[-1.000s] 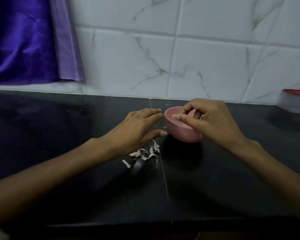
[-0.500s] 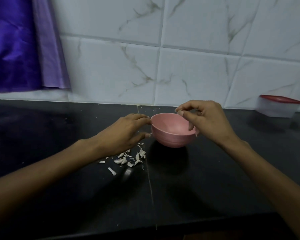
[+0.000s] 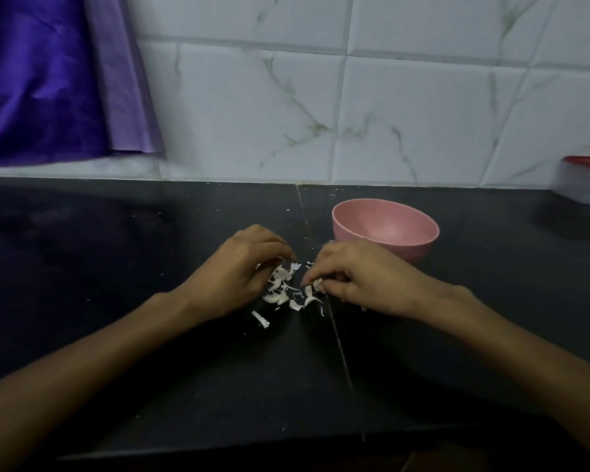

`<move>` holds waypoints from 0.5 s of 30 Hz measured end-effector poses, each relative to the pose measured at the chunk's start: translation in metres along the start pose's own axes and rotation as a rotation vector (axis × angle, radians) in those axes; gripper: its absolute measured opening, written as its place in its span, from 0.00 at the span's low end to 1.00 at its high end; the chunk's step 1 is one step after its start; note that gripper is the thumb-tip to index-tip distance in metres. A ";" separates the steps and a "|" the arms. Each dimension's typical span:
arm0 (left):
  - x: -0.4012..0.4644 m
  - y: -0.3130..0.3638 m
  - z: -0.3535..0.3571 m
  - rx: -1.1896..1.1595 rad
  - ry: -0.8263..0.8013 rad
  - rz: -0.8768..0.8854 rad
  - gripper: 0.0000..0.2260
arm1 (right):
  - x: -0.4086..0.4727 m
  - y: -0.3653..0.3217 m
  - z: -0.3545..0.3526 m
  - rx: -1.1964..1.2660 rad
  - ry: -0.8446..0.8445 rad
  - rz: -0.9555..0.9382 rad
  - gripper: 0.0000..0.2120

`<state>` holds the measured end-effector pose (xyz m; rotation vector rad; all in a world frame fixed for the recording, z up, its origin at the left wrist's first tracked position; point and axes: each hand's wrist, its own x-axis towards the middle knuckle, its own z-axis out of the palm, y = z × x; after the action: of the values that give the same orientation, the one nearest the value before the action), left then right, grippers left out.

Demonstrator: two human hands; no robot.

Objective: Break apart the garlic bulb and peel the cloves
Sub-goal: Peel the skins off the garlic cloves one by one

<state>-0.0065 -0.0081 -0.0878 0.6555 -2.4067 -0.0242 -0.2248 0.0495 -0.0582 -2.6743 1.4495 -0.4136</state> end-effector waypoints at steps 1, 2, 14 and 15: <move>-0.001 -0.001 0.001 0.002 -0.001 0.006 0.12 | 0.004 0.001 0.001 -0.051 -0.018 -0.006 0.12; -0.002 -0.001 0.002 0.005 -0.005 0.012 0.12 | 0.007 0.002 0.002 -0.087 -0.034 -0.008 0.13; -0.005 -0.006 0.003 -0.049 0.057 -0.033 0.09 | 0.018 0.016 0.012 -0.070 -0.044 -0.028 0.05; -0.006 -0.006 0.004 -0.072 0.074 -0.056 0.09 | 0.018 0.016 0.012 -0.070 -0.039 -0.024 0.04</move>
<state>-0.0022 -0.0111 -0.0948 0.6786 -2.3055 -0.1074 -0.2253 0.0251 -0.0689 -2.7398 1.4490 -0.3165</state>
